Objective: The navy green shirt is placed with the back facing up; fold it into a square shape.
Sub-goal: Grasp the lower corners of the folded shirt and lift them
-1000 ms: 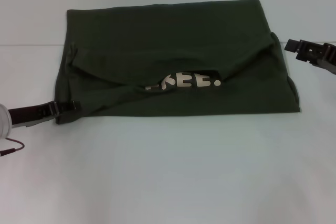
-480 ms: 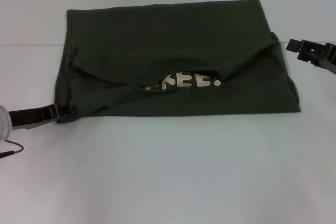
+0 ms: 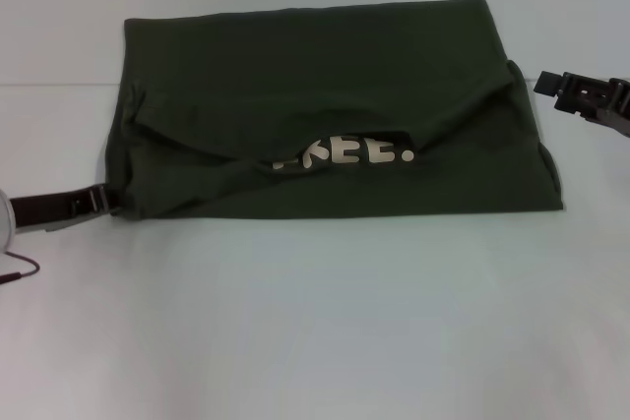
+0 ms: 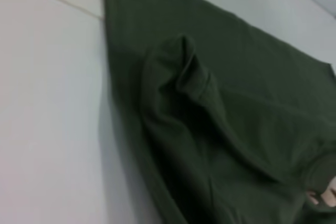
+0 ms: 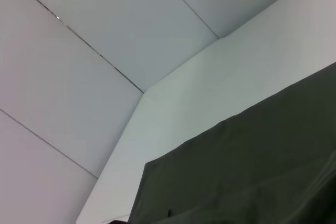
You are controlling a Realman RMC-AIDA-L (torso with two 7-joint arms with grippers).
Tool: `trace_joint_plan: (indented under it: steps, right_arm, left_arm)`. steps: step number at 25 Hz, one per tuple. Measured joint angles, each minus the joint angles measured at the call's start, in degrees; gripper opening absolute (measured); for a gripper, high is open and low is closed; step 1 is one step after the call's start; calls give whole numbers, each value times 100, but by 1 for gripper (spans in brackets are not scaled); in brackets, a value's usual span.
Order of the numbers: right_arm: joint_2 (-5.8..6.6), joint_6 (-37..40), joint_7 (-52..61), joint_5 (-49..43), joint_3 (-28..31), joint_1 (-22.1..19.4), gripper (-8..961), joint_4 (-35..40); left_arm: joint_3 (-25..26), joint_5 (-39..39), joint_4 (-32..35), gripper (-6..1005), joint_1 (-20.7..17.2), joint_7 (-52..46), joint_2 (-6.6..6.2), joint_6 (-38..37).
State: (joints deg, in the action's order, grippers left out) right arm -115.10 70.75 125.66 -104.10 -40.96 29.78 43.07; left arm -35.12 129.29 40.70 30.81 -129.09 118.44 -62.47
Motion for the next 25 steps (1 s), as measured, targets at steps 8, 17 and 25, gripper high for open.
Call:
trace_joint_plan:
  steps: [8, 17, 25]
  right_arm:
    - [314, 209, 212, -860, -93, 132, 642, -5]
    - [449, -244, 918, -2389, -79, 496, 640, -12]
    - [460, -512, 1638, -3531, -110, 1122, 638, -437]
  left_arm:
    - [520, -21, 299, 11, 182, -602, -255, -514]
    - [547, 282, 239, 11, 351, -1087, -383, -445]
    - [519, 250, 258, 11, 367, -1093, -359, -499]
